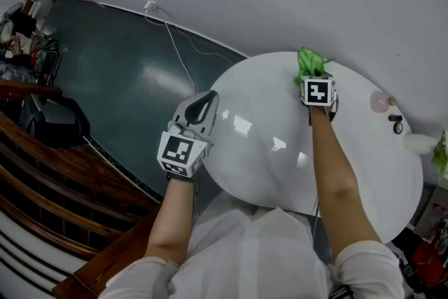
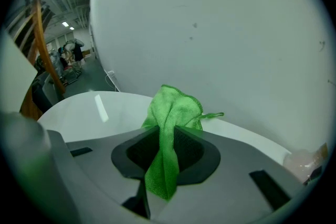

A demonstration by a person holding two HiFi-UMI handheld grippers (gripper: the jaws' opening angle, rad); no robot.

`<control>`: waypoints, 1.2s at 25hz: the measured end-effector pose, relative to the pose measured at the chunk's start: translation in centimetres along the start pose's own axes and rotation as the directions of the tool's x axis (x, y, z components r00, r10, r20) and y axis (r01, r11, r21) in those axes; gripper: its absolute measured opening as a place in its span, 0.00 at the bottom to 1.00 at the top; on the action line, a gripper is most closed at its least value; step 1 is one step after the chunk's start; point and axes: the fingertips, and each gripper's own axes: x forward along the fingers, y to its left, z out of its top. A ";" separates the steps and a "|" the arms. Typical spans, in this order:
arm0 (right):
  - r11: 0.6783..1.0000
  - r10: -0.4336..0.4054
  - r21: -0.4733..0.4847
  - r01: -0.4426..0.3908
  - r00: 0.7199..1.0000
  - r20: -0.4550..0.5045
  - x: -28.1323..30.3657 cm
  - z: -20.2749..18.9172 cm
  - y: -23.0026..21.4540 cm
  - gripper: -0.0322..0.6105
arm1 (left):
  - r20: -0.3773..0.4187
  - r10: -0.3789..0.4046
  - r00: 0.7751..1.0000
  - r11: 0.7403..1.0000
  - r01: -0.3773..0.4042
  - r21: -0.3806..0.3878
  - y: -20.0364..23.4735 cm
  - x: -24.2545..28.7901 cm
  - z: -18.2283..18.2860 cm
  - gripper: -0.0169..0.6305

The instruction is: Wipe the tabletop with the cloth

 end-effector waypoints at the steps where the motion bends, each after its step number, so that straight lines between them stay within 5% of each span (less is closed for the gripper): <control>1: 1.000 0.011 -0.027 -0.011 1.000 0.015 0.2 0.7 1.5 0.17 | -0.001 0.002 1.000 1.000 -0.002 0.000 0.3 -0.3 -0.1 0.06; 5: 0.985 0.084 -0.161 -0.064 0.989 0.121 0.4 4.7 7.8 0.17 | -0.006 0.009 1.000 1.000 -0.009 0.000 1.3 -1.4 -0.6 0.06; 10: 0.944 0.201 -0.288 -0.162 0.973 0.113 0.2 5.6 16.2 0.17 | -0.018 0.020 1.000 1.000 -0.020 0.001 2.6 -3.0 -1.3 0.06; 17: 0.844 0.356 -0.455 -0.284 0.931 0.081 -1.4 3.9 25.4 0.17 | -0.018 0.018 1.000 1.000 -0.018 0.000 3.6 -3.6 -1.5 0.06; 25: 0.691 0.483 -0.620 -0.373 0.875 0.012 -4.5 -0.8 28.3 0.17 | -0.008 -0.036 0.999 0.999 0.036 0.014 1.6 -2.1 -0.8 0.06; 27: 0.696 0.483 -0.616 -0.370 0.876 0.019 -4.9 -1.6 27.2 0.17 | -0.005 -0.055 0.998 0.998 0.055 0.019 0.7 -1.5 -0.5 0.06; 30: 0.748 0.451 -0.569 -0.343 0.891 0.056 -5.3 -2.6 23.8 0.17 | -0.002 -0.088 0.996 0.996 0.088 0.028 -0.9 -0.5 0.0 0.06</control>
